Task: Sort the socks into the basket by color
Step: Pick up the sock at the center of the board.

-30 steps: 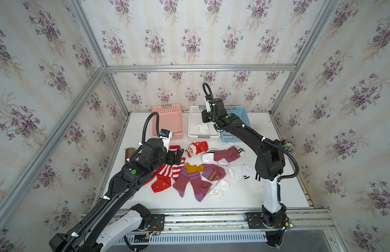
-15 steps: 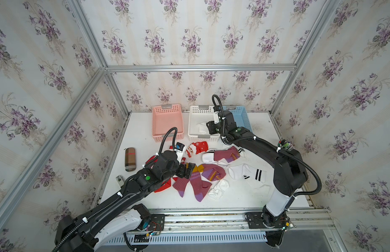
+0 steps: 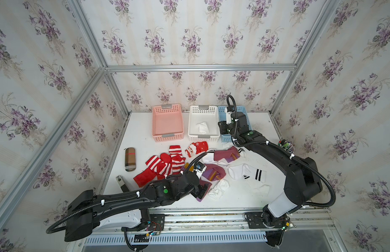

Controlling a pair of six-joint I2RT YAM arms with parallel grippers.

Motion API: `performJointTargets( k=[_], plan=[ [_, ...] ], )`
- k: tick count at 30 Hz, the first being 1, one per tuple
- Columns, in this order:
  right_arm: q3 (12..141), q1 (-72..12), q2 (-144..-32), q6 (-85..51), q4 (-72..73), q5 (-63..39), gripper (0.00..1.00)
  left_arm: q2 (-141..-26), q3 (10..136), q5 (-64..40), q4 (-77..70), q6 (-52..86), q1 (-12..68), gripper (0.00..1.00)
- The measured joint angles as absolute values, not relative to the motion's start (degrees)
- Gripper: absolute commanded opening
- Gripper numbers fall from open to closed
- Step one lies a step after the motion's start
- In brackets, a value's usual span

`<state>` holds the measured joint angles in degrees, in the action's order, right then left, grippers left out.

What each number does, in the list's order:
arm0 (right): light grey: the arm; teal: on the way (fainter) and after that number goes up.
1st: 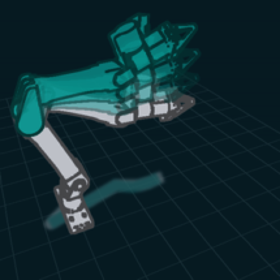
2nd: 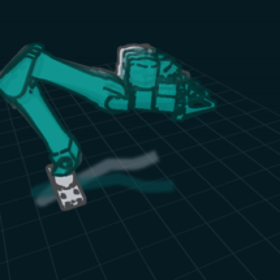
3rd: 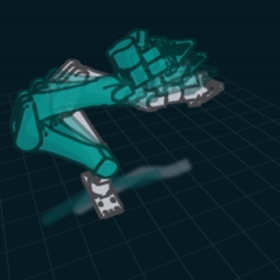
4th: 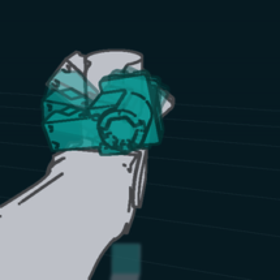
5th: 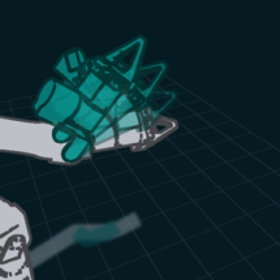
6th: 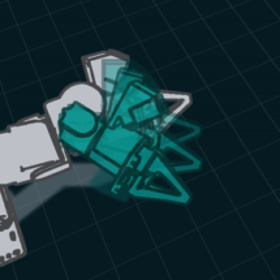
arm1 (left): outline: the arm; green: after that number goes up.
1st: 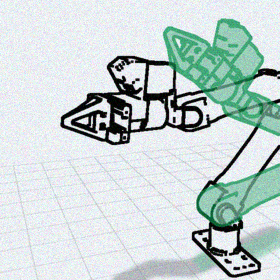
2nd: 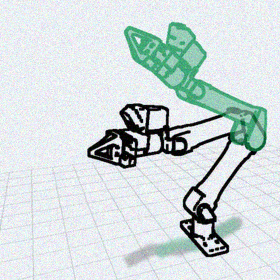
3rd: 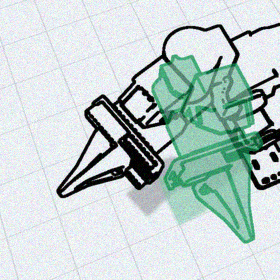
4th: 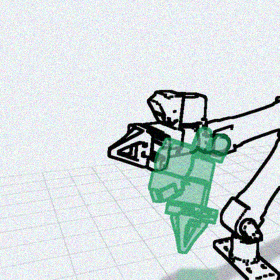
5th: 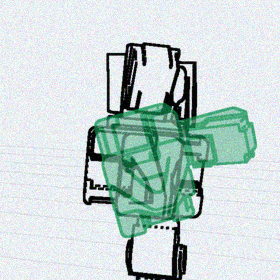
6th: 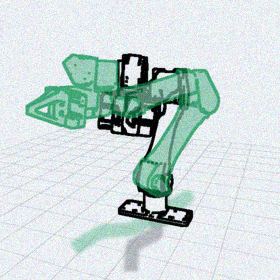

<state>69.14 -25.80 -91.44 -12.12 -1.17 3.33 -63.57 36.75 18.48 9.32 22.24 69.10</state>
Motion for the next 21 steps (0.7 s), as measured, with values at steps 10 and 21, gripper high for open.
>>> performJointTargets(
  k=[10,21],
  plan=[
    [61.4,-22.3,-85.6,-14.1,0.4,2.6,0.39,-80.8,43.6,22.5,3.0,28.6,76.2,0.76],
    [55.5,-18.9,-80.1,-15.1,1.2,2.6,0.40,-94.2,51.9,21.5,2.6,33.3,77.3,0.66]
  ],
)
